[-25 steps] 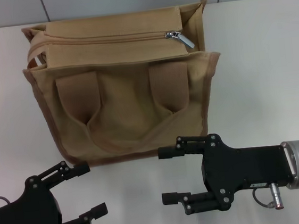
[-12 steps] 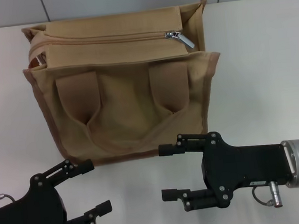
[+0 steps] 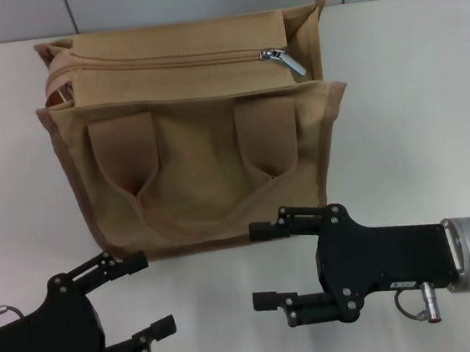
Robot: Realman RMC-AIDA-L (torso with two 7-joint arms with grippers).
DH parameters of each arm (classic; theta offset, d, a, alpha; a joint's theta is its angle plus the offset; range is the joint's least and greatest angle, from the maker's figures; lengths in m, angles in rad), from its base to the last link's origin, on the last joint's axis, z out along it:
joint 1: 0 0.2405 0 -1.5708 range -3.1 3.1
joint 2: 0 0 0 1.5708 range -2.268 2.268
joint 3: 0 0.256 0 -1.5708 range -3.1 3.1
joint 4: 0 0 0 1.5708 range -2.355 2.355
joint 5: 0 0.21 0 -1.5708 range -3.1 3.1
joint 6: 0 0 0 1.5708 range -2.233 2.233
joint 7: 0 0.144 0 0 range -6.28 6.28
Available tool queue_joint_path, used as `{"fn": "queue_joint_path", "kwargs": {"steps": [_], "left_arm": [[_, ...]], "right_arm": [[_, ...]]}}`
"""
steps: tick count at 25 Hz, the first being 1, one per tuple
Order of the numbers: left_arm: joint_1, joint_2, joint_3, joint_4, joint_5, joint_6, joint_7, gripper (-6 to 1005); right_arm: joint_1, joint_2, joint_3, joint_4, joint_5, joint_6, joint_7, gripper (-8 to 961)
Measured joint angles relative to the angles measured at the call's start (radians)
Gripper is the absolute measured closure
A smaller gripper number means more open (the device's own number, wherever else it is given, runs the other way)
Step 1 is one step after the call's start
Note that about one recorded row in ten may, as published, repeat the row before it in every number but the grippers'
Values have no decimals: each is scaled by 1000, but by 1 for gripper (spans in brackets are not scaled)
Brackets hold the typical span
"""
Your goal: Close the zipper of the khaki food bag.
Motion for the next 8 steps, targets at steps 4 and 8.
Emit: {"fn": "queue_joint_path", "kwargs": {"steps": [4,8], "left_arm": [[0,0,1,0,0,-3,0,198],[0,0,0,0,0,-5,0,198]], "right_arm": [[0,1,-2,1,3,0,0,227],[0,1,-2,1,4,0,0,227]]}}
